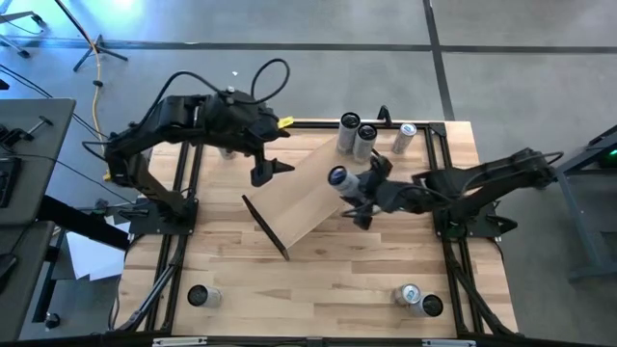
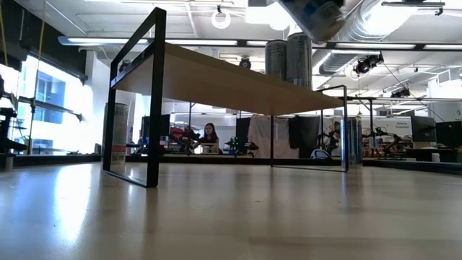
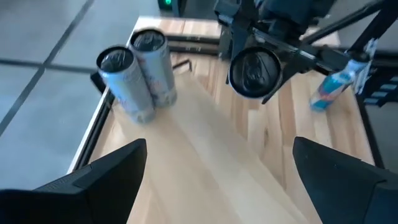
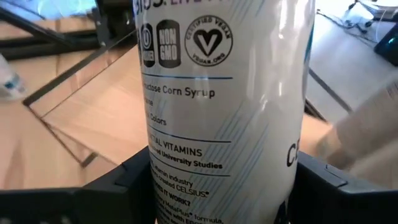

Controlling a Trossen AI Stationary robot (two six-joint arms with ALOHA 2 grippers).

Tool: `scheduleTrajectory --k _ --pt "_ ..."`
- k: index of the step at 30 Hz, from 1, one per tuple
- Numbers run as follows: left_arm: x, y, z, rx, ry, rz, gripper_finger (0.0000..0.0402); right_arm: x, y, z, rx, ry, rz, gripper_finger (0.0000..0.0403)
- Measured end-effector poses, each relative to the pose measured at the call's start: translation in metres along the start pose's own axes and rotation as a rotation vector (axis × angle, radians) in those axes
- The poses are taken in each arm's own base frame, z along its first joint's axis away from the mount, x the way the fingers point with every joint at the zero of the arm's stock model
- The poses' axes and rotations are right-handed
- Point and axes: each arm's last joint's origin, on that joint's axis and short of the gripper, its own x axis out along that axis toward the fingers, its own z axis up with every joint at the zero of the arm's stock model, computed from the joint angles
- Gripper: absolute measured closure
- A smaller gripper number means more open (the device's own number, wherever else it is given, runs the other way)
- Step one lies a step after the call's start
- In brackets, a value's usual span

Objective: Place canned beverage on shelf
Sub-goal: Put the top white-blue soda can on the shelf

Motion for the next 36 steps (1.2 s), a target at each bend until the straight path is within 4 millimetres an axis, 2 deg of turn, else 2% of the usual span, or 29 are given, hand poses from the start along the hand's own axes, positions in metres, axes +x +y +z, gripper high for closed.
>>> scheduleTrajectory --k 3,6,11,16,23,28,33,36 --pt "0.004 -0.001 -0.010 -0.024 -0.054 -0.012 0.0031 -0.013 -0.002 -0.023 0.099 -0.038 0.027 0.0159" --pt "0.010 -0.002 -0.023 -0.075 -0.116 -0.054 0.0031 -0.024 -0.004 -0.037 0.236 -0.177 0.119 0.0159" --pt "0.019 -0.006 -0.045 -0.164 -0.234 -0.150 0.0031 -0.032 -0.008 -0.038 0.342 -0.498 0.337 0.0159" --pt "0.023 -0.017 -0.062 -0.183 -0.322 -0.246 0.0031 -0.029 -0.017 -0.036 0.372 -0.668 0.495 0.0159" --pt "0.018 -0.026 -0.081 -0.215 -0.349 -0.259 0.0031 -0.018 -0.028 -0.035 0.319 -0.675 0.444 0.0158" --pt "0.013 -0.029 -0.082 -0.249 -0.361 -0.218 0.0031 -0.007 -0.033 -0.036 0.276 -0.652 0.360 0.0158" --pt "0.012 -0.030 -0.082 -0.250 -0.365 -0.212 0.0031 0.016 -0.028 -0.041 0.227 -0.592 0.304 0.0158" --pt "0.013 -0.030 -0.082 -0.252 -0.364 -0.210 0.0031 0.034 -0.022 -0.048 0.175 -0.546 0.199 0.0157"
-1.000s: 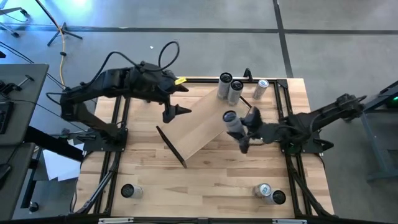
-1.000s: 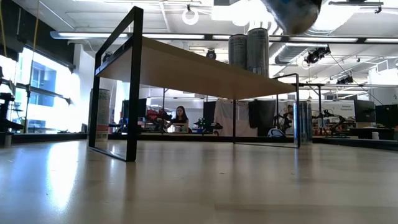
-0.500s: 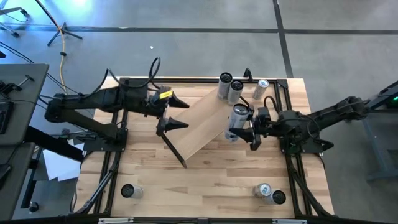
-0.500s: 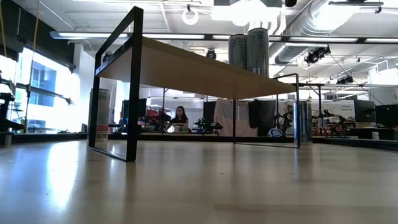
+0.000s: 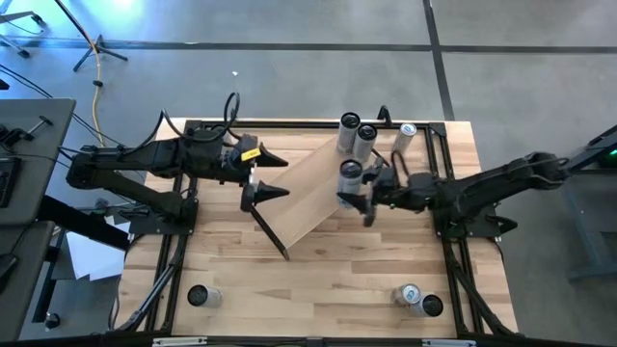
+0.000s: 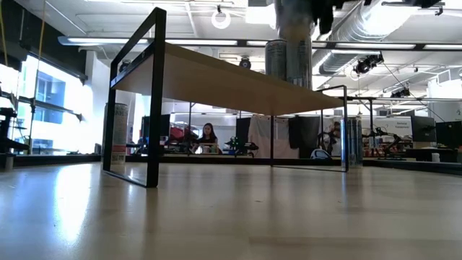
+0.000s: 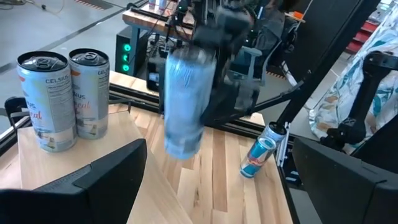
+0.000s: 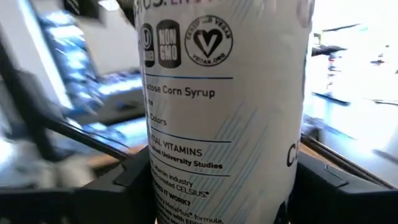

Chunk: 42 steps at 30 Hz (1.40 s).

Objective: Place canned beverage on shelf
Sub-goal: Put the top white-blue soda can on the shelf

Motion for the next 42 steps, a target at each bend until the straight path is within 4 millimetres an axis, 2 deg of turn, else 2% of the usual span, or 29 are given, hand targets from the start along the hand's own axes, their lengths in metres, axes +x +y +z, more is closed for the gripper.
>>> scheduleTrajectory --k 5,14,19,23,27,30,33,37,42 --pt "0.000 0.000 0.000 -0.032 0.001 0.000 0.0031 0.016 -0.002 -0.019 -0.061 0.005 -0.194 0.0157" --pt "0.000 0.001 0.000 -0.039 -0.001 0.023 0.0031 0.026 -0.004 -0.030 -0.072 -0.021 -0.417 0.0157" --pt "0.000 0.001 0.000 -0.040 -0.007 0.044 0.0031 0.038 0.006 -0.020 -0.134 0.023 -0.473 0.0157" --pt "0.000 0.002 0.000 -0.040 -0.006 0.046 0.0031 0.054 0.023 -0.007 -0.169 0.070 -0.520 0.0157" --pt "0.000 0.002 -0.001 -0.040 -0.003 0.047 0.0031 0.070 0.040 0.005 -0.204 0.103 -0.640 0.0157" --pt "0.000 0.002 -0.001 -0.040 -0.002 0.047 0.0031 0.081 0.049 0.006 -0.268 0.131 -0.728 0.0157" --pt "0.000 0.002 -0.001 -0.041 -0.002 0.047 0.0031 0.089 0.053 0.003 -0.310 0.161 -0.746 0.0157" --pt "0.000 0.002 -0.001 -0.067 0.003 0.047 0.0031 0.092 0.055 -0.004 -0.303 0.177 -0.732 0.0157" --pt "0.000 0.003 -0.005 -0.089 0.043 0.059 0.0031 0.085 0.050 -0.004 -0.218 0.225 -0.670 0.0157"
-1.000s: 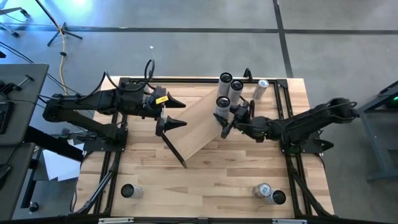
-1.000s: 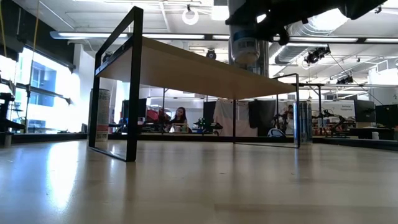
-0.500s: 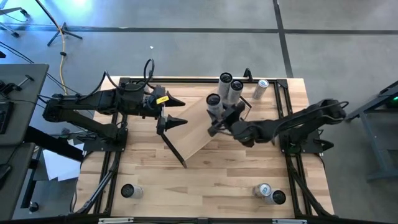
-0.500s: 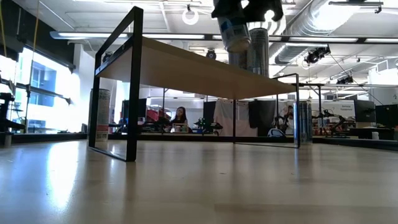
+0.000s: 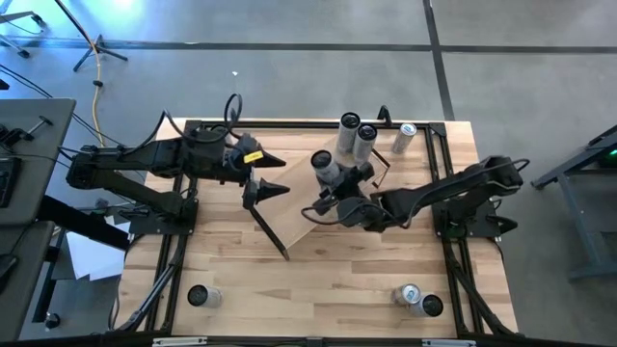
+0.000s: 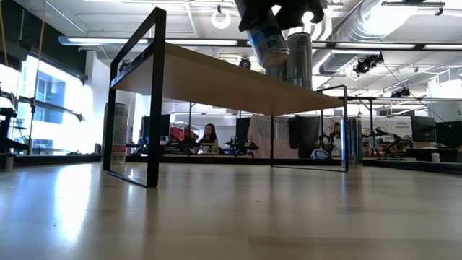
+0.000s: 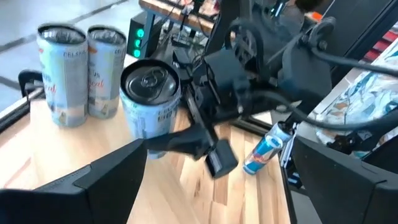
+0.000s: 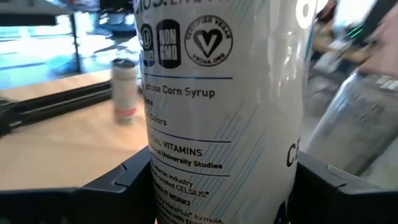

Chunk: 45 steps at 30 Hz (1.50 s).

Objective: Place canned beverage on shelf
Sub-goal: Put the top white-blue soda can on the shelf

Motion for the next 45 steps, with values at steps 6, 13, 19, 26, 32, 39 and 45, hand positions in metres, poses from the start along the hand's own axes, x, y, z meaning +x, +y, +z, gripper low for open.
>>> scheduleTrajectory --k 6,13,19,26,32,39,45 --pt "0.000 0.001 -0.001 0.000 0.013 0.005 0.0031 -0.004 -0.012 0.002 0.008 0.050 0.028 0.0157" --pt "0.000 0.000 -0.001 -0.011 0.011 0.005 0.0031 -0.016 -0.021 -0.008 -0.023 0.032 0.214 0.0157" --pt "0.000 0.000 -0.001 -0.025 0.013 0.004 0.0031 -0.040 -0.071 -0.026 0.240 -0.111 0.451 0.0157" --pt "0.001 0.001 -0.001 -0.026 0.011 0.007 0.0031 -0.040 -0.095 -0.045 0.249 -0.226 0.536 0.0142" --pt "0.001 0.000 0.000 -0.027 -0.003 0.004 0.0031 -0.026 -0.087 -0.053 0.220 -0.206 0.536 0.0138" --pt "0.001 0.001 0.000 -0.028 -0.011 0.022 0.0031 -0.012 -0.074 -0.060 0.181 -0.256 0.523 0.0138" --pt "0.001 0.001 0.000 -0.029 -0.011 0.023 0.0031 -0.003 -0.062 -0.071 0.139 -0.270 0.516 0.0138"
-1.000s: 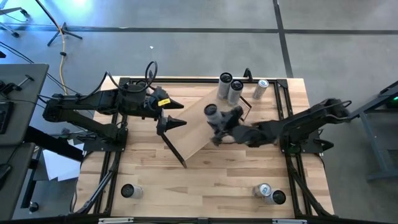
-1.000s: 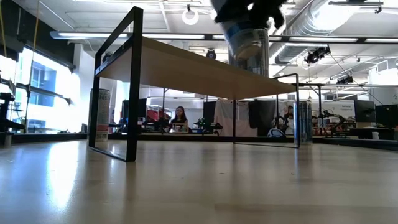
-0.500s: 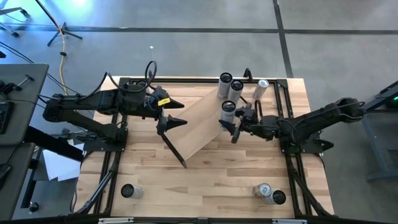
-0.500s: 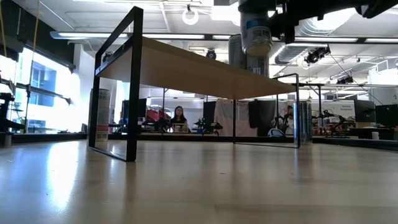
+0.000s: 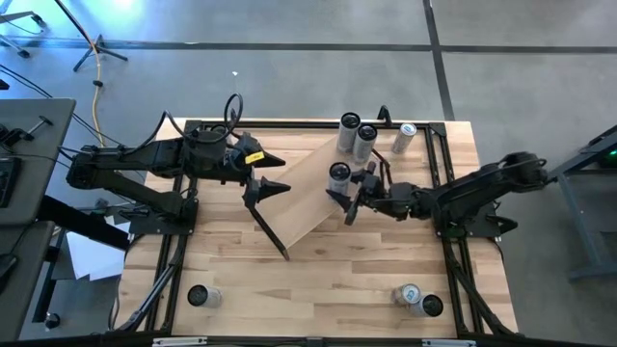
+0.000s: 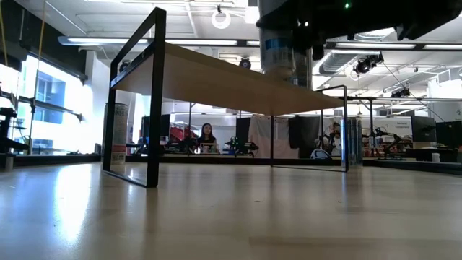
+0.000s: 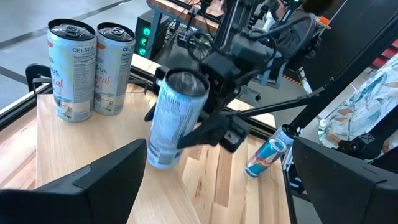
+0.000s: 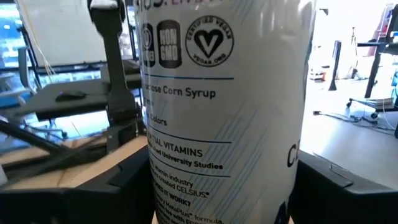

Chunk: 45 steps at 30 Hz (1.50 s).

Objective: Place canned beverage on shelf
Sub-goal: Put the top white-blue soda can on the shelf

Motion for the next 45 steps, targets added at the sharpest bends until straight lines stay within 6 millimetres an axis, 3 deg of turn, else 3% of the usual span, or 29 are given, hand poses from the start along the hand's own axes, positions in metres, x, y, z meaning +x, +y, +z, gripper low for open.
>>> scheduleTrajectory --k 11,20,45 --pt "0.000 0.000 0.000 0.003 0.001 0.002 0.0031 0.006 0.003 -0.013 -0.012 0.028 -0.014 0.0137" --pt "0.000 0.000 0.000 0.004 0.003 0.003 0.0031 0.006 0.003 -0.012 0.186 0.017 -0.022 0.0137" --pt "0.000 0.000 -0.001 0.006 0.009 0.005 0.0031 0.013 -0.009 -0.016 0.060 0.049 -0.009 0.0122"
